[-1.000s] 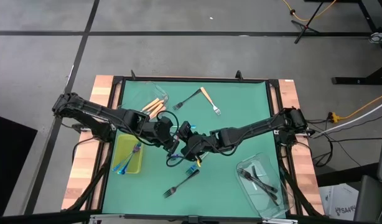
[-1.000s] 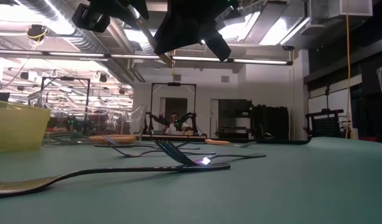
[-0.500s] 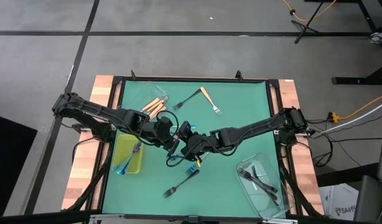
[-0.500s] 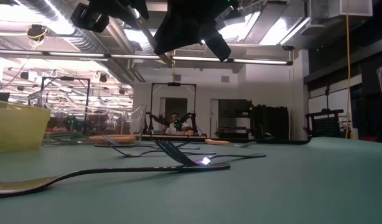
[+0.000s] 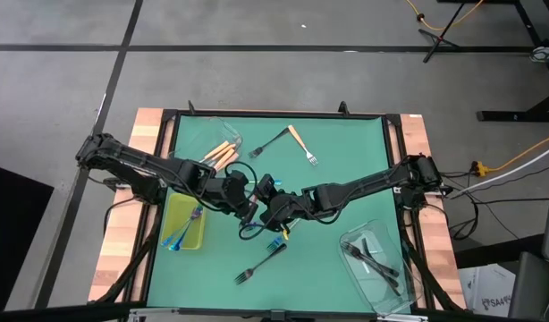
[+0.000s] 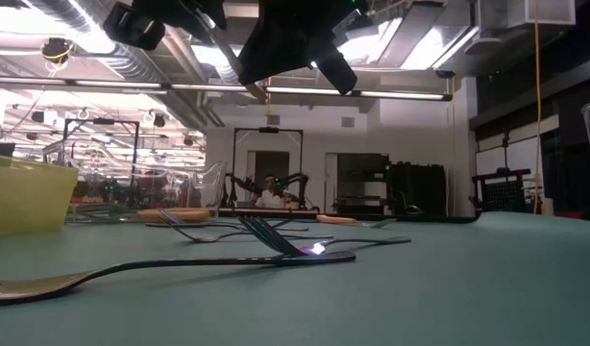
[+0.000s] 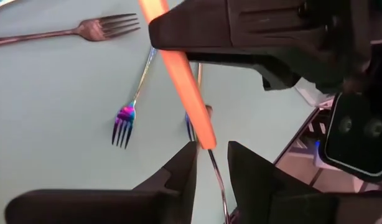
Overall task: Sort silverware by color (type)
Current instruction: Put the orange fork in the top transparent bin
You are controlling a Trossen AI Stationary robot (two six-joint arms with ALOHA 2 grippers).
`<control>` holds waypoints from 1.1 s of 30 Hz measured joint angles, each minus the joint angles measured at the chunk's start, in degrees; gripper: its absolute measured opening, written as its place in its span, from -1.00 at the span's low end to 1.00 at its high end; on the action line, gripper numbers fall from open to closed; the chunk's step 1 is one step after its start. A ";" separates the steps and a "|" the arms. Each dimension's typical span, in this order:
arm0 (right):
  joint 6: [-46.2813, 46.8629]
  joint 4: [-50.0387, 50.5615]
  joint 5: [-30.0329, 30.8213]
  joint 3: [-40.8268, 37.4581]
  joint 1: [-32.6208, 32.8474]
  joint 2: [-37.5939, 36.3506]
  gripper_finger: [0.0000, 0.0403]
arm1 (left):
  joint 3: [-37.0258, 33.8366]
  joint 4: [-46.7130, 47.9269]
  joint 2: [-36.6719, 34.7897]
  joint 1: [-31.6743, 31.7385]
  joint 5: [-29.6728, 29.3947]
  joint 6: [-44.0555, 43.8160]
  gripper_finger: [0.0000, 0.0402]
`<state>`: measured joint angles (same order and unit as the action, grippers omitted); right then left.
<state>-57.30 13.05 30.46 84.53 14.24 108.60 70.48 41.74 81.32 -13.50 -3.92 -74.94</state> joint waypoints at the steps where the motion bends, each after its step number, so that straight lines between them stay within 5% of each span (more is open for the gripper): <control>1: 0.00 -0.01 0.00 0.00 0.00 0.00 -0.80 | 0.00 0.00 0.00 0.00 0.02 0.00 -0.60; 20: -0.04 0.09 0.15 0.00 0.00 0.00 -0.80 | 0.00 0.61 0.00 0.04 3.04 -0.28 -0.97; 33: -0.09 0.40 0.17 0.00 0.00 0.00 -0.80 | -0.02 0.57 0.00 0.02 1.88 -0.13 -0.99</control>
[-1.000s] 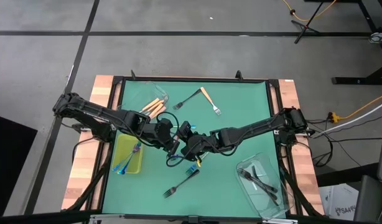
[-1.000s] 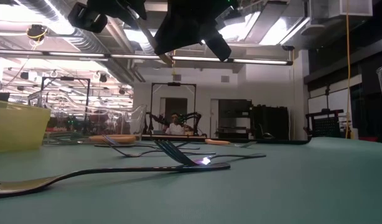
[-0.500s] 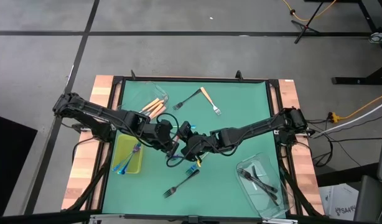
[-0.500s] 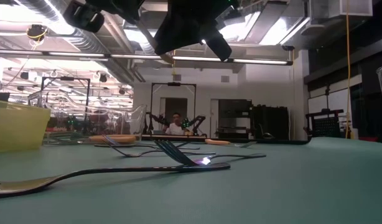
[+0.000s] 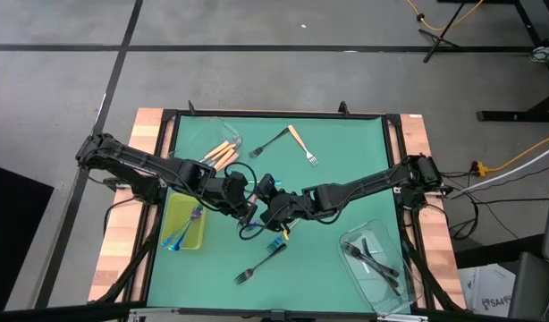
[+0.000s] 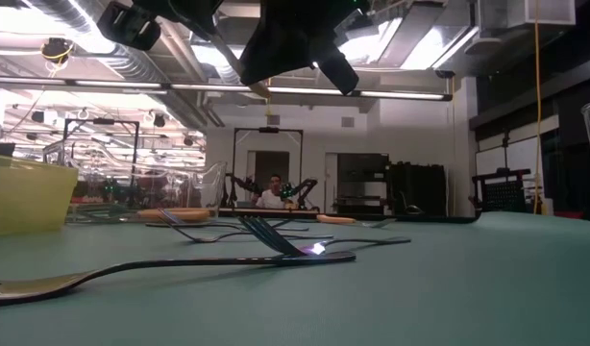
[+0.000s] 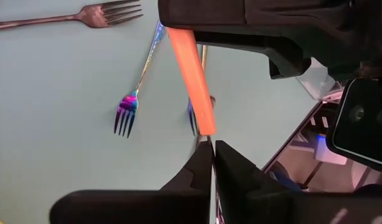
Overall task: Sort silverware by color (type)
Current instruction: Put the orange fork in the top transparent bin
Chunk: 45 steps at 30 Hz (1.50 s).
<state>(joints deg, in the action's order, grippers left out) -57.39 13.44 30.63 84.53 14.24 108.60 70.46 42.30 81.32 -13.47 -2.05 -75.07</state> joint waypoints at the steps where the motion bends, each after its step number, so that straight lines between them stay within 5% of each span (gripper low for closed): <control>1: 0.02 0.03 0.00 0.00 0.00 -0.01 -0.80 | 0.00 -0.02 0.00 0.00 -0.04 0.00 -0.99; 16: 0.17 -0.02 0.31 0.00 0.00 -0.02 -0.23 | 0.07 0.41 0.04 0.04 -2.93 1.57 -1.00; 25: 0.55 2.73 3.80 0.00 0.00 -1.93 -0.20 | 0.04 1.61 0.04 1.02 -6.35 4.22 -1.00; 32: 5.75 14.95 2.80 0.00 0.04 -4.90 -0.20 | 0.04 3.31 0.04 3.52 -9.67 9.53 -1.00; 45: 18.41 28.68 1.10 0.00 -2.12 -7.96 -0.20 | 0.00 25.12 0.04 12.45 -17.43 20.51 -1.00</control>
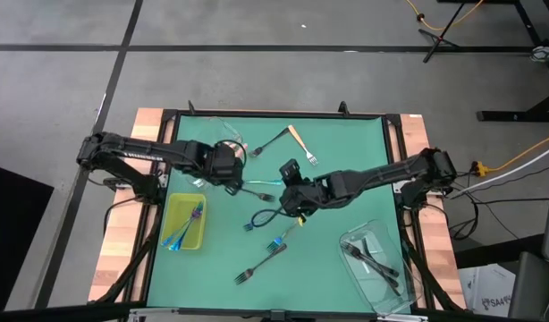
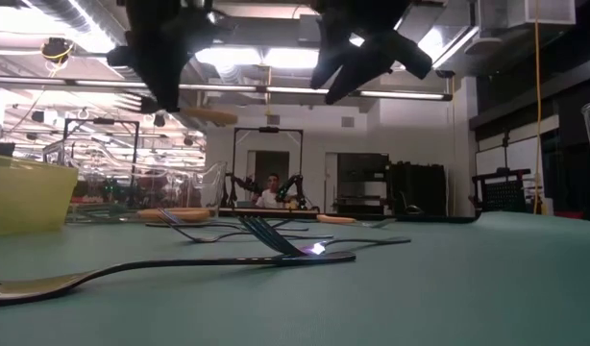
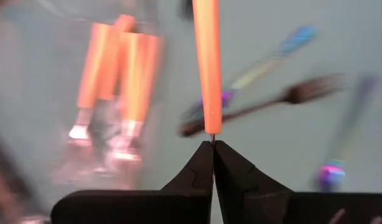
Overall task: Sort silverware by color (type)
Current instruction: Put the orange fork in the top transparent bin
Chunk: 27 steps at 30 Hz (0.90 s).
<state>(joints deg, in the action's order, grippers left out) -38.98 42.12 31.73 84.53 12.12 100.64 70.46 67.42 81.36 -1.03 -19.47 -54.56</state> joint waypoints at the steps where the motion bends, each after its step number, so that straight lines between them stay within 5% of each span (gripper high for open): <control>1: 0.02 0.05 -0.58 0.00 -0.28 0.00 -0.20 | 0.00 1.45 0.00 0.88 -0.85 1.27 -1.00; 7: 0.17 0.01 -7.68 0.00 -3.03 0.00 -0.20 | 0.00 6.91 0.00 5.87 -5.98 11.30 -1.00; 18: 6.17 0.03 -8.46 0.00 -8.67 0.00 -0.20 | -7.75 5.54 -0.04 13.32 -6.50 20.02 -1.00; 27: 6.22 -0.17 -17.24 0.00 -12.80 0.04 -0.20 | -16.42 -6.55 -0.04 19.43 -6.17 29.12 -1.00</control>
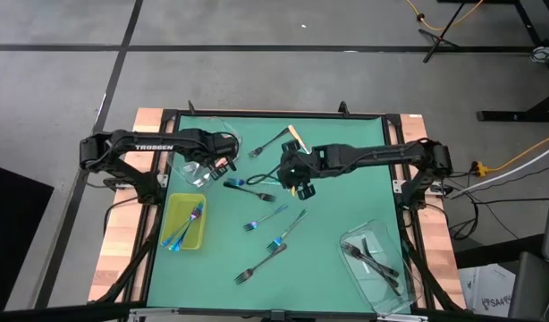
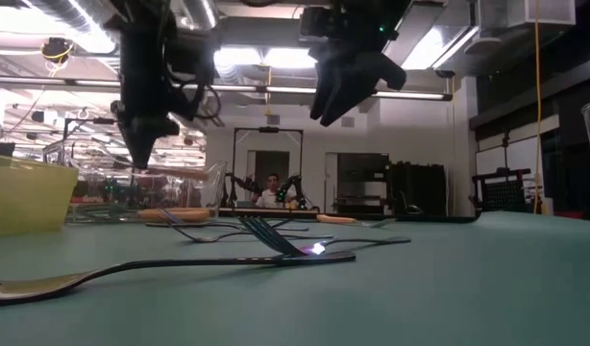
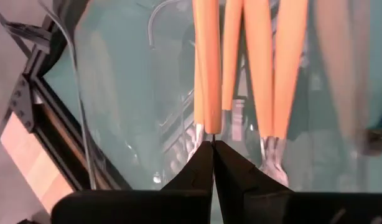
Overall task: Sort silverware by color (type)
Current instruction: Put the orange fork in the top transparent bin
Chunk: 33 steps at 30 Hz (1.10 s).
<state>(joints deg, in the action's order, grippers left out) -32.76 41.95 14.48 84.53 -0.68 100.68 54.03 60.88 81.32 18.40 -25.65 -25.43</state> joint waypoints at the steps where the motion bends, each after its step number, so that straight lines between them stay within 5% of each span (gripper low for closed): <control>1: 0.03 -0.01 -0.69 0.00 -0.39 0.00 -0.20 | -0.89 -1.45 0.00 0.75 0.21 0.86 -1.00; 22: -0.01 -0.22 -2.13 0.00 -3.24 0.04 -0.20 | -11.55 -14.42 -0.07 10.51 11.38 6.37 -1.00; 33: -0.03 -0.31 -2.12 0.00 -3.20 0.04 -0.20 | -11.62 -15.23 -0.04 10.53 11.52 6.60 -1.00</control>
<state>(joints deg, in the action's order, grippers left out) -32.80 41.65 12.36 84.53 -3.88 100.73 42.41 45.65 81.28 28.93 -14.13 -18.83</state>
